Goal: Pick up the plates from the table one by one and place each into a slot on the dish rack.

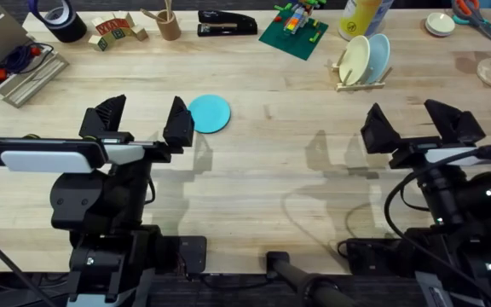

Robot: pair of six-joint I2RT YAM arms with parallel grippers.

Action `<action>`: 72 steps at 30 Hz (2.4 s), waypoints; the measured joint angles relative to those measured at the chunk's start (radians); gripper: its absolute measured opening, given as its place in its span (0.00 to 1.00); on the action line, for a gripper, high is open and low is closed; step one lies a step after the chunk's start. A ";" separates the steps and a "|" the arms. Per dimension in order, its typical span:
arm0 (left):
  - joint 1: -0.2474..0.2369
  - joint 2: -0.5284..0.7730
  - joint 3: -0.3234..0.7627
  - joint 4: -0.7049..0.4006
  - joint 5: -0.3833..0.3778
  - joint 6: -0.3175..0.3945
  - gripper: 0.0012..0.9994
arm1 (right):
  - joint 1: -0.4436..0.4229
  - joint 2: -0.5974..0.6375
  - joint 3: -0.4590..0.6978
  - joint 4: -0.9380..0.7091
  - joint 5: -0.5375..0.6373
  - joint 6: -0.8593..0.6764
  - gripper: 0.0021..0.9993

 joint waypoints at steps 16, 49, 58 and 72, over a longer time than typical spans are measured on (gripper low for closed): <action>0.000 0.000 0.000 -0.003 0.000 0.000 0.99 | 0.000 0.000 0.000 -0.004 -0.003 0.000 0.99; 0.000 0.349 0.849 -0.635 0.000 0.001 0.99 | -0.001 0.158 0.659 -0.446 -0.034 0.000 0.99; 0.000 0.705 1.222 -0.922 0.004 -0.008 0.99 | -0.001 0.450 0.897 -0.611 -0.035 0.000 0.99; 0.000 1.119 1.624 -1.346 0.052 -0.008 0.99 | -0.001 0.951 1.415 -1.087 -0.038 0.000 0.99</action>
